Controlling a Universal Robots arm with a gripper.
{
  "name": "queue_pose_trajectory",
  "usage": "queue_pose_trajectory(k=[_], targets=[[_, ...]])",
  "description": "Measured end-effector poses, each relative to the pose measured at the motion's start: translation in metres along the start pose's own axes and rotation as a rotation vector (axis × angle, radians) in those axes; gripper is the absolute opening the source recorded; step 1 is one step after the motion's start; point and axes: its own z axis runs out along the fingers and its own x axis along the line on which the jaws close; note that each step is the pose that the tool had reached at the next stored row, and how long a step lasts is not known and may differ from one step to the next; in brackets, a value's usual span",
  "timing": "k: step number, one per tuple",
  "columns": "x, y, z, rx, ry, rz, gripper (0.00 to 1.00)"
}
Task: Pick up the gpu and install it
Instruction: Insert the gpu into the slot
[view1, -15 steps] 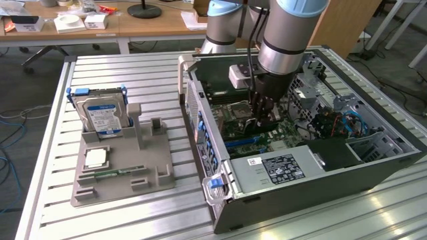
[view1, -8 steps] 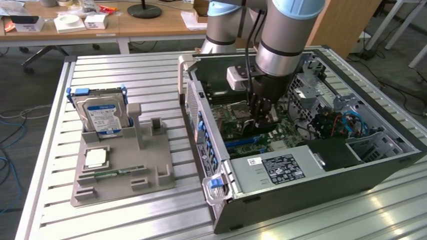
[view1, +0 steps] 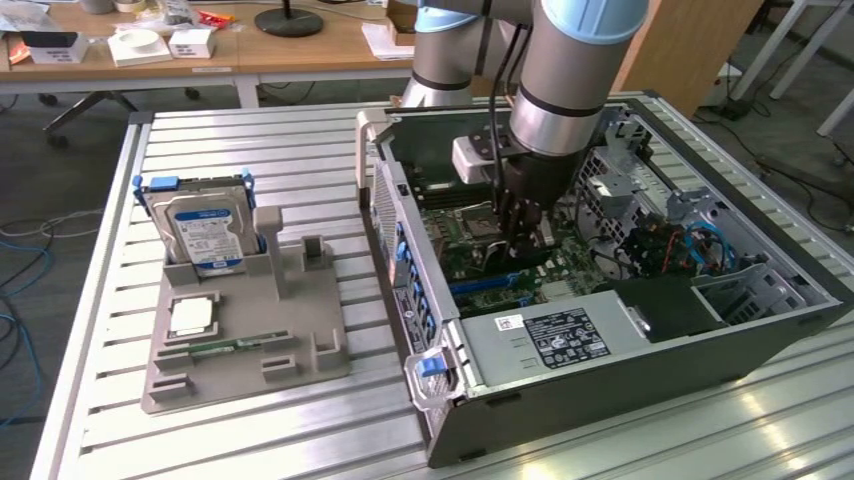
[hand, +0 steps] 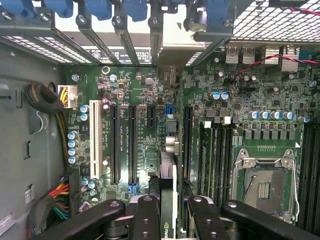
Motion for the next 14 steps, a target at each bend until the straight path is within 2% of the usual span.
queue_pose_trajectory(k=[14], targets=[[0.0021, 0.0038, 0.0002, 0.0001, 0.0022, 0.000, 0.26]])
